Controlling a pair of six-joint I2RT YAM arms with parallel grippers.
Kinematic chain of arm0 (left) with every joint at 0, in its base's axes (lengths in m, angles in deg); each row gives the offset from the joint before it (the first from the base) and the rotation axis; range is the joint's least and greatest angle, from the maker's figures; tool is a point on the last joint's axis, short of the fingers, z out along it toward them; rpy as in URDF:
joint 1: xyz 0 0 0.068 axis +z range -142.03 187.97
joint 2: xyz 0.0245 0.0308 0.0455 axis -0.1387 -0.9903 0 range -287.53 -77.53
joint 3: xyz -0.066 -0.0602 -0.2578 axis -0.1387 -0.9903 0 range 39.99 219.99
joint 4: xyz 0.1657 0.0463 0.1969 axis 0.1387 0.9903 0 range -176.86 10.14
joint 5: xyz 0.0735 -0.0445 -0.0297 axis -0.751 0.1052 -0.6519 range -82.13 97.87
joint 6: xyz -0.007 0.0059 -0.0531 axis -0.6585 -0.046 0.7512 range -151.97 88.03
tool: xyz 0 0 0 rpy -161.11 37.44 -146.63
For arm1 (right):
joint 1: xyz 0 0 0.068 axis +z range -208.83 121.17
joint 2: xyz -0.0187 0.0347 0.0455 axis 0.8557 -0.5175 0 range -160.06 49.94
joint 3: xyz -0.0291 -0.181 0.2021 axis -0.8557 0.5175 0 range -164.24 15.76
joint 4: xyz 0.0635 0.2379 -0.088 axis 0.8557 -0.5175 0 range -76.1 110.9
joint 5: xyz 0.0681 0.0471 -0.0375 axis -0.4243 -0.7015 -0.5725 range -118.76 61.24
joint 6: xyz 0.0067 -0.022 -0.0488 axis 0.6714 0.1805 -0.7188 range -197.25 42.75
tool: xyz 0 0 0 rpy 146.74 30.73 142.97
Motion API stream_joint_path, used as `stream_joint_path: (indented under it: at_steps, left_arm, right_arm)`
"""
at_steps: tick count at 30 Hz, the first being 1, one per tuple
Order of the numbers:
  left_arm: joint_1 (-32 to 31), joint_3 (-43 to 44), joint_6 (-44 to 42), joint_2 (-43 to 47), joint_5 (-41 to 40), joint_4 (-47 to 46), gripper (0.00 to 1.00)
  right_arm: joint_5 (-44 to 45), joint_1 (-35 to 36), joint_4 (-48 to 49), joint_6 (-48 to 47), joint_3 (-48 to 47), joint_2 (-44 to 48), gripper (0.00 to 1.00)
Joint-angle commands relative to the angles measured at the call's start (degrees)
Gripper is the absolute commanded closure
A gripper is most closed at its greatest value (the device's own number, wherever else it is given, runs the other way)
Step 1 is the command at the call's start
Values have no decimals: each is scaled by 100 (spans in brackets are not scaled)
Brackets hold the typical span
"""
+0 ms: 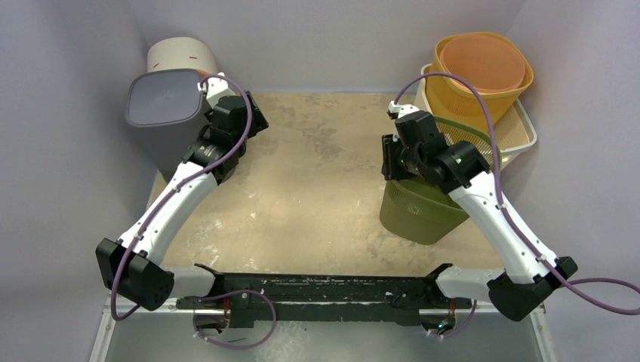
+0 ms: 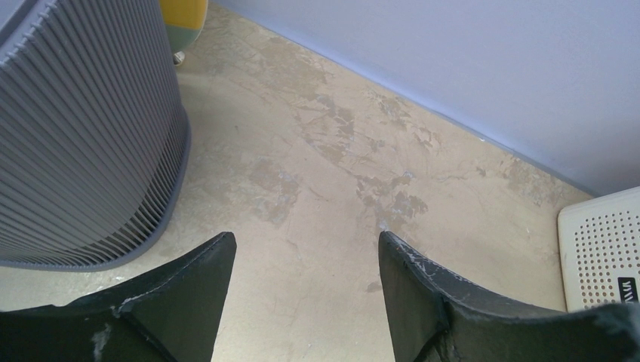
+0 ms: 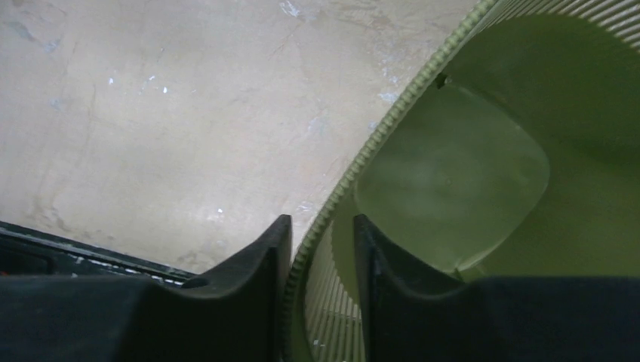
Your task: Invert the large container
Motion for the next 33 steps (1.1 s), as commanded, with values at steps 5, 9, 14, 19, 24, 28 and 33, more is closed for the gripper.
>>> stream_joint_path:
  at_steps: [5,9,14,19,24,28,33]
  left_arm:
    - [11,395,-44,310,-127,76,33]
    - [10,710,-130,337,-195,267,33]
    - [11,1298,-253,353,-288,513,33]
    - [10,1765,-344,554,-572,614,32]
    - [10,1891,-437,872,-853,464,32]
    - [11,1893,-494,1024,-966,435,32]
    - [10,1993,-585,1181,-1123,480,32]
  right_arm:
    - [134,20,-220,-16,-468,-249,98]
    - [-117,15,-262,-215,-1086,-484,100]
    - [-1065,16,86,-388,-2449,-1015,100]
    - [-2136,14,676,-541,-3371,-1672,100]
    - [-2722,-13,2388,-544,-3005,-1965,100]
    - [-2966,-267,4394,215,-2520,-2226,100]
    - [-3401,-756,7540,2368,-1336,-2413,100]
